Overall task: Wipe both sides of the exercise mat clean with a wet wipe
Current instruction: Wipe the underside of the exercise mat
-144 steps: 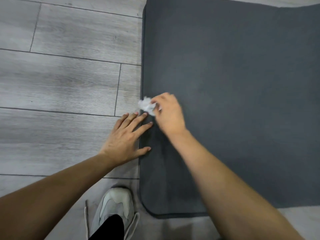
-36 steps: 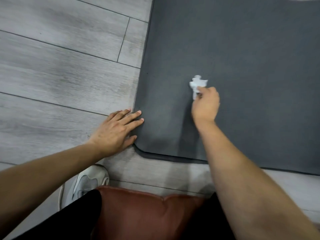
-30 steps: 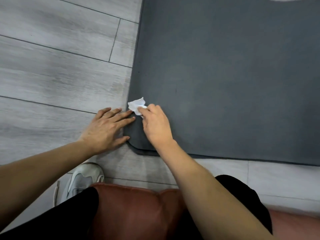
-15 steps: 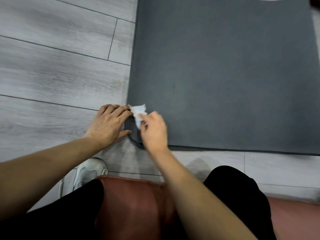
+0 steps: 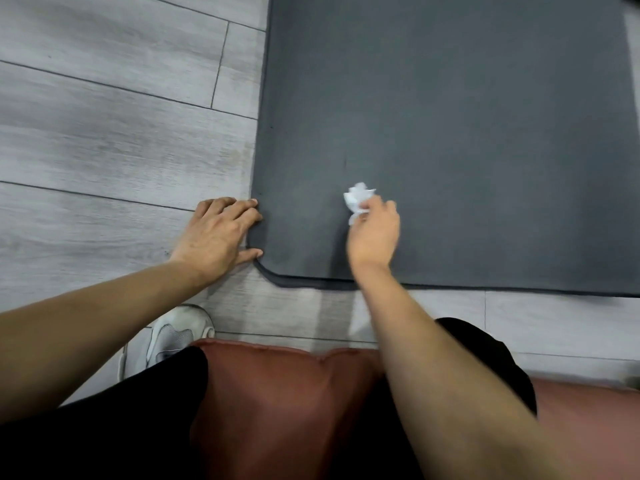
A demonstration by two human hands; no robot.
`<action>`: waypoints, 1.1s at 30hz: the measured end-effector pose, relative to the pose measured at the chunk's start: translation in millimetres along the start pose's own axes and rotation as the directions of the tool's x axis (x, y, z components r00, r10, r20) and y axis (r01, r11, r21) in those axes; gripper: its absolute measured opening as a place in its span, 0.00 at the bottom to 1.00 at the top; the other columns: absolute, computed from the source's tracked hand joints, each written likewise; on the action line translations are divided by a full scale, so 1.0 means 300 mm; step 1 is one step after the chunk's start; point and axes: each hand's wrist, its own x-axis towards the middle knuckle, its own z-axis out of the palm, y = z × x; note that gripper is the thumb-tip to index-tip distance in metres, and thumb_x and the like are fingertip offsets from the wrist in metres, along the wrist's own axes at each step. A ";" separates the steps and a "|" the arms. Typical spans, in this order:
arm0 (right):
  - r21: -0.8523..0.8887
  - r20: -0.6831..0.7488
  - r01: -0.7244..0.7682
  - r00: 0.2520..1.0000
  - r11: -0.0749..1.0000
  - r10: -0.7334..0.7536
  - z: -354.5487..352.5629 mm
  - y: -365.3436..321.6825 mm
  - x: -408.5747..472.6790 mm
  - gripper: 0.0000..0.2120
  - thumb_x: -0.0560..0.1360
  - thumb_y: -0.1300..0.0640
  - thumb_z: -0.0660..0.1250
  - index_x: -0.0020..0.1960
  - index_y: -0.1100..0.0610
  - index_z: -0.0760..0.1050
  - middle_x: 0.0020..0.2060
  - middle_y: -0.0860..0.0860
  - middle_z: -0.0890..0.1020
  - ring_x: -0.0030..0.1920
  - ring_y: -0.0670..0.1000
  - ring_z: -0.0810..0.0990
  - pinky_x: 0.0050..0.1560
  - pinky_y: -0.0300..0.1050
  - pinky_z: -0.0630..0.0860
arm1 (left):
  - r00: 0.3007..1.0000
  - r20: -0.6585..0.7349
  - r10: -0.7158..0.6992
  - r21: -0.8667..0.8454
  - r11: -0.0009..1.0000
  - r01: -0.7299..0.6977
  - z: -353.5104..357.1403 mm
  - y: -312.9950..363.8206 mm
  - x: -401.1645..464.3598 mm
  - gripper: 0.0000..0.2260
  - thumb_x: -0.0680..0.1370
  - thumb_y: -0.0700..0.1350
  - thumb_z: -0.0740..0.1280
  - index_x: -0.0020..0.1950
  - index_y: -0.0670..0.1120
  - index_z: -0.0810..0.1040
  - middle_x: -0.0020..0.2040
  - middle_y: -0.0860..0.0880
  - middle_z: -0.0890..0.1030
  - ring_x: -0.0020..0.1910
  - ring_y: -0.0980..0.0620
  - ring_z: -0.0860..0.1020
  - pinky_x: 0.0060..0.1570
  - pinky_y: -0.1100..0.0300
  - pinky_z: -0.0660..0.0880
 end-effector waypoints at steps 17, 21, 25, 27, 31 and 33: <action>-0.062 -0.022 -0.536 0.844 0.842 0.536 -0.160 0.386 0.021 0.10 0.74 0.62 0.66 0.55 0.57 0.74 0.57 0.59 0.74 0.55 0.63 0.76 0.57 0.52 0.72 | 0.999 0.017 -0.048 0.000 0.999 0.048 -0.008 0.011 -0.008 0.28 0.72 0.59 0.77 0.68 0.48 0.77 0.74 0.48 0.75 0.67 0.37 0.74 0.66 0.41 0.68; 0.014 -0.025 -0.333 0.943 0.943 0.333 -0.065 0.165 -0.126 0.09 0.72 0.64 0.65 0.51 0.57 0.76 0.50 0.60 0.75 0.47 0.64 0.76 0.49 0.52 0.71 | 0.998 0.004 -0.055 -0.046 0.997 0.055 -0.003 0.010 -0.012 0.28 0.72 0.59 0.77 0.68 0.48 0.77 0.74 0.48 0.75 0.66 0.37 0.74 0.65 0.41 0.71; 0.157 0.113 0.076 0.989 0.985 -0.094 0.055 -0.123 -0.304 0.10 0.69 0.64 0.66 0.50 0.57 0.77 0.46 0.57 0.75 0.45 0.60 0.74 0.49 0.52 0.71 | 0.997 0.017 -0.069 -0.086 0.994 0.071 -0.005 0.000 -0.022 0.28 0.73 0.59 0.75 0.70 0.50 0.76 0.75 0.48 0.73 0.67 0.38 0.74 0.66 0.42 0.71; 0.206 0.167 0.298 0.928 0.932 -0.334 0.095 -0.204 -0.331 0.10 0.70 0.64 0.67 0.50 0.58 0.78 0.45 0.56 0.75 0.45 0.58 0.74 0.50 0.49 0.71 | 0.995 0.006 -0.097 -0.136 0.986 0.097 -0.007 -0.012 -0.031 0.27 0.74 0.58 0.76 0.70 0.51 0.76 0.74 0.48 0.73 0.67 0.39 0.73 0.67 0.43 0.70; 0.238 0.185 0.465 0.840 0.853 -0.510 0.133 -0.224 -0.185 0.09 0.70 0.65 0.66 0.49 0.57 0.79 0.45 0.55 0.77 0.47 0.57 0.76 0.50 0.47 0.71 | 0.981 -0.016 -0.192 -0.195 0.963 0.186 -0.002 -0.051 -0.060 0.23 0.78 0.53 0.72 0.72 0.51 0.74 0.71 0.49 0.76 0.68 0.41 0.72 0.67 0.45 0.68; 0.208 0.159 0.425 0.874 0.881 -0.459 0.152 -0.275 -0.048 0.09 0.71 0.65 0.65 0.49 0.57 0.79 0.47 0.56 0.77 0.48 0.59 0.77 0.49 0.50 0.72 | 0.976 -0.002 -0.218 -0.197 0.957 0.213 0.003 -0.060 -0.072 0.22 0.80 0.53 0.69 0.73 0.52 0.73 0.72 0.49 0.75 0.69 0.42 0.71 0.69 0.47 0.66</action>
